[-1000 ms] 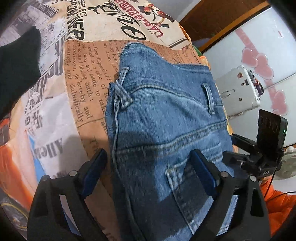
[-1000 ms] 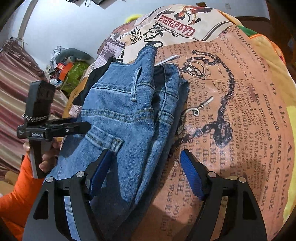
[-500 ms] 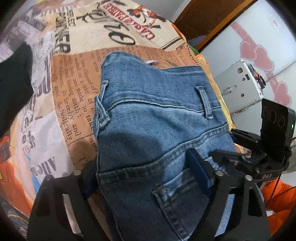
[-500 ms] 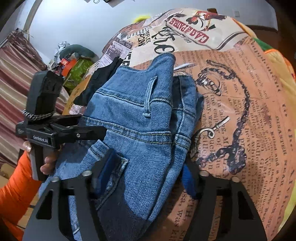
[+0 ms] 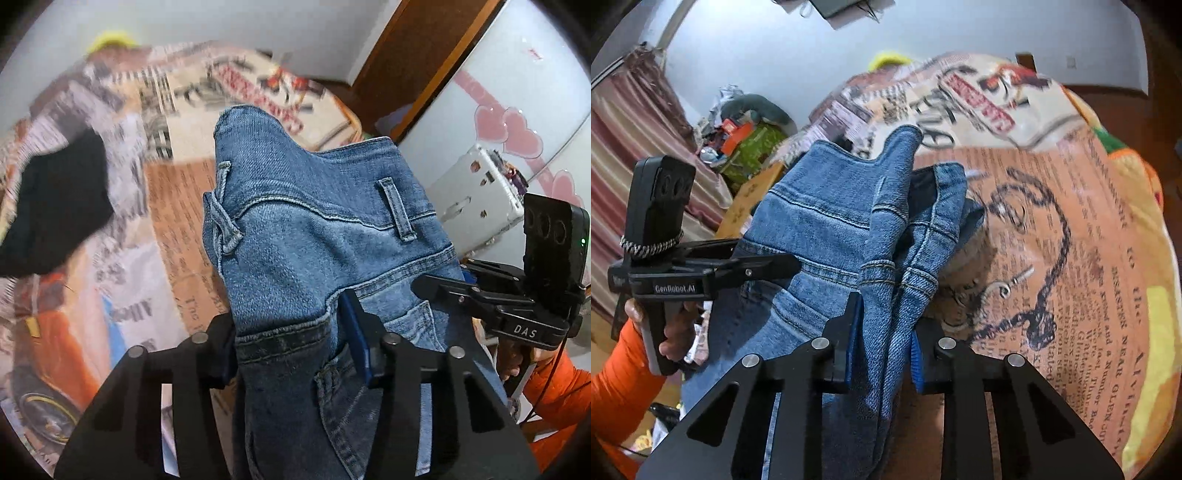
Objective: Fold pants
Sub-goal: 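Grasp the folded jeans with both grippers and lift them up, then lower the folded jeans onto the bed with both grippers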
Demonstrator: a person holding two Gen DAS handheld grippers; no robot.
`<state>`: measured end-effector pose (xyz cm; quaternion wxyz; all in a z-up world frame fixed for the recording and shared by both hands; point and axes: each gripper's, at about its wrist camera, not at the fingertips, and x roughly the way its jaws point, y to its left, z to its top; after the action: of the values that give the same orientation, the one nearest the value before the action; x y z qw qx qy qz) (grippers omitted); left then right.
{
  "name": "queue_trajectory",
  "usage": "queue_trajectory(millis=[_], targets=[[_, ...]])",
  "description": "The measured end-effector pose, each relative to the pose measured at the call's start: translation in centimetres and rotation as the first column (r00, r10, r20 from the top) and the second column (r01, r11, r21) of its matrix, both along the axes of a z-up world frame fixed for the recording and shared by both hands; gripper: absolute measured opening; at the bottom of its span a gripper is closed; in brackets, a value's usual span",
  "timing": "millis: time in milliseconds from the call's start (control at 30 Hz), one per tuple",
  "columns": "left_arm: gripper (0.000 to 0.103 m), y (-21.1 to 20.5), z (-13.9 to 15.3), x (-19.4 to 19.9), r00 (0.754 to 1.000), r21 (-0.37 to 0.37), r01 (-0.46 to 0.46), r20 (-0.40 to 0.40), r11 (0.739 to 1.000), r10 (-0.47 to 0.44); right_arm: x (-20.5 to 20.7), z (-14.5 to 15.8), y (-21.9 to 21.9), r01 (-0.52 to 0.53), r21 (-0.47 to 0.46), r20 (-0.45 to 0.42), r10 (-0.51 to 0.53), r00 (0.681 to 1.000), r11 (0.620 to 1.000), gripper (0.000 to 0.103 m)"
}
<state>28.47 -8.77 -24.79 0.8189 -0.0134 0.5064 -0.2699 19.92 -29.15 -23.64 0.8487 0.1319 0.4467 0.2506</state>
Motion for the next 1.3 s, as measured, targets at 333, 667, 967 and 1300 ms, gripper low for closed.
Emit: queue_trajectory(millis=[333,667,967,1300], targets=[[0.043,3.4,8.8,-4.3,0.957,0.006,-0.106,0.273,0.994,0.100,-0.7,8.0,3.9,-0.045,-0.020,0.214,0.048,0.976,0.999,0.018],[0.041,10.8,16.1,-4.4,0.837,-0.040,-0.280,0.479,0.959,0.264,0.3,15.9,11.3,-0.117,-0.070,0.434,0.136,0.891,0.991,0.017],[0.041,18.7,17.5,-0.5,0.753,-0.113,-0.414,0.516,0.903,0.409,5.6,17.0,17.8,-0.175,-0.061,0.460,0.183,0.869,0.983,0.017],[0.041,24.6,13.2,6.2,0.724,-0.119,-0.513,0.472,0.850,0.503,13.7,13.0,24.1,-0.195,-0.050,0.406,0.199,0.892,0.979,0.017]])
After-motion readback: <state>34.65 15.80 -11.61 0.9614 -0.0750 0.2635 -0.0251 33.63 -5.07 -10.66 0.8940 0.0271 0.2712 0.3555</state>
